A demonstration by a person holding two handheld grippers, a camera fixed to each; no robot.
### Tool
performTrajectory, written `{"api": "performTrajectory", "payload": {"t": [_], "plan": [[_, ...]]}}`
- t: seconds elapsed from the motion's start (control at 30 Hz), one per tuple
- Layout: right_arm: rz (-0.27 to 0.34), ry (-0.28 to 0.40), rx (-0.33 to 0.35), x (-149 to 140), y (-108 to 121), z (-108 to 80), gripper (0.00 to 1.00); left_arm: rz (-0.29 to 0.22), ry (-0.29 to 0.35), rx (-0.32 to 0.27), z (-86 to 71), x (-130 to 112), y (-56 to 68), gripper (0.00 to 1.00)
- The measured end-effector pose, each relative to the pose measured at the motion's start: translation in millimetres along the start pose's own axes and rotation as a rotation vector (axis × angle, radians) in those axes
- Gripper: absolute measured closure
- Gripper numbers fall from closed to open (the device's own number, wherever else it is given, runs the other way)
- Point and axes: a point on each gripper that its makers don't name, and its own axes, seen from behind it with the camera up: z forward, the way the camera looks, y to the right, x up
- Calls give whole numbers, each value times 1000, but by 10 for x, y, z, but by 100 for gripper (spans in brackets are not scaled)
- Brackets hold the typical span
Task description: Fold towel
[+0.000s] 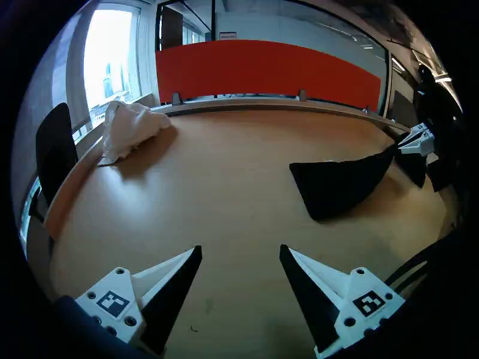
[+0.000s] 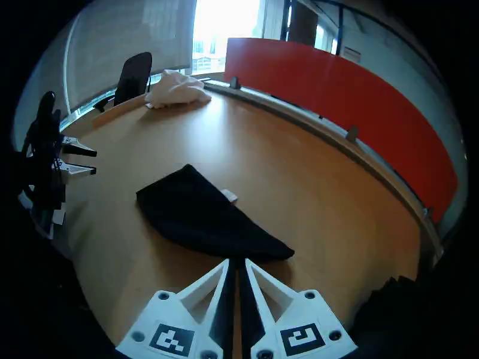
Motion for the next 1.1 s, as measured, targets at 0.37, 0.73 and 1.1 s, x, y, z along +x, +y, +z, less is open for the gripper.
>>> {"api": "performTrajectory", "payload": {"t": [0.37,0.73,1.1], "plan": [[-31,13,2,183,23,-50,97,0,-11,-8,-32,-38,16,4],[-112,42,80,589,-253,190,97,-7,-21,-11,-55,-67,30,4],[-204,38,212,872,-800,589,97,-29,-27,-13,-116,-128,49,4]]}}
